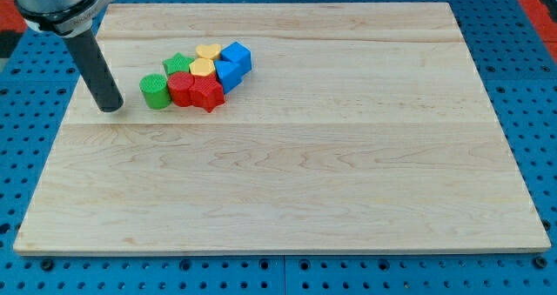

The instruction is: Nudge green circle along with the group of blocks right a bit

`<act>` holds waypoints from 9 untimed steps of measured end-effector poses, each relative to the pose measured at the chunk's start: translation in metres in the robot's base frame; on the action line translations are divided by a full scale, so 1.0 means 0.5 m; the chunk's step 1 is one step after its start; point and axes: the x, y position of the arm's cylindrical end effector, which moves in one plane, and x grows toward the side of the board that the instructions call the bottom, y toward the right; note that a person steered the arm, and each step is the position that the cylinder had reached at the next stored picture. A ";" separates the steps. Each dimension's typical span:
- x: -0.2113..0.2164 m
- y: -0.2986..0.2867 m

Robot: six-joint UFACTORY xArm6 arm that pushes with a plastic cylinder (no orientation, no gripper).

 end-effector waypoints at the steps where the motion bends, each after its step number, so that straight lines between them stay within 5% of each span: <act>1: 0.000 0.011; 9: -0.014 0.051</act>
